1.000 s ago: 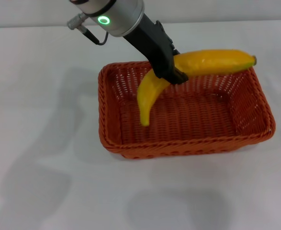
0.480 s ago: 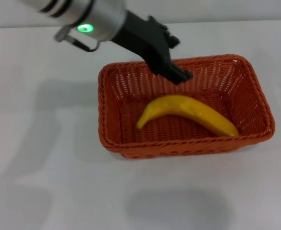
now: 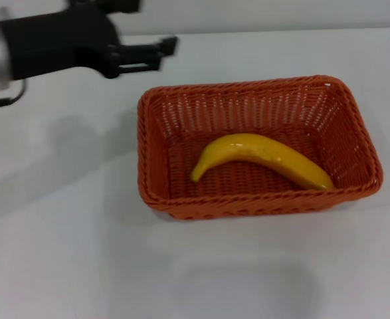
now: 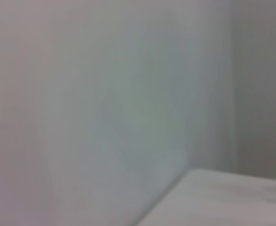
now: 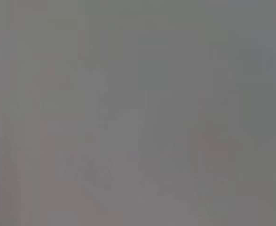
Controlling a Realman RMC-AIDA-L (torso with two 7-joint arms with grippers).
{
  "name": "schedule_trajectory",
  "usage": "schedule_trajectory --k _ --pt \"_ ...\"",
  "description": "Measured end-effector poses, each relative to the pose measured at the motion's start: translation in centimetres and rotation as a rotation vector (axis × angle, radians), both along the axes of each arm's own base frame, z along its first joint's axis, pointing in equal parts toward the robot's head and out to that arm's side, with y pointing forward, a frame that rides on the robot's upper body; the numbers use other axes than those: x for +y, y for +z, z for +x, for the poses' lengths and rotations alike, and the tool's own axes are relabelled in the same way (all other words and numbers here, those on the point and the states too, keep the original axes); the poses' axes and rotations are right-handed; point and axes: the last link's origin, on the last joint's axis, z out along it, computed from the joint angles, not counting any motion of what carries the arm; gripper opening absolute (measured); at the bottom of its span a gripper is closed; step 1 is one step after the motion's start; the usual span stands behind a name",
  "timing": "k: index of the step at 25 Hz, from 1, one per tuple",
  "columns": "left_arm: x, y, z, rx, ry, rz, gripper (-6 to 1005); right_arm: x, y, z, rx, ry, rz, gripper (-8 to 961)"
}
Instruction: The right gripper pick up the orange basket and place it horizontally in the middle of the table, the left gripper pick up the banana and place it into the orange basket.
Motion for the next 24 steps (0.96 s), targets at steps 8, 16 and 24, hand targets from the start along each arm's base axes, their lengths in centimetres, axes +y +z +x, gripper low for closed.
schedule_trajectory --k 8,16,24 --pt "-4.1 3.1 -9.6 -0.201 0.11 0.186 863 -0.7 -3.0 0.1 0.034 0.069 0.003 648" --pt "-9.8 5.8 -17.7 -0.36 0.208 0.436 862 -1.3 -3.9 1.4 0.072 0.003 0.048 648" --pt "-13.6 6.6 -21.7 -0.416 0.289 0.66 861 -1.4 -5.1 2.1 0.073 -0.04 0.071 648"
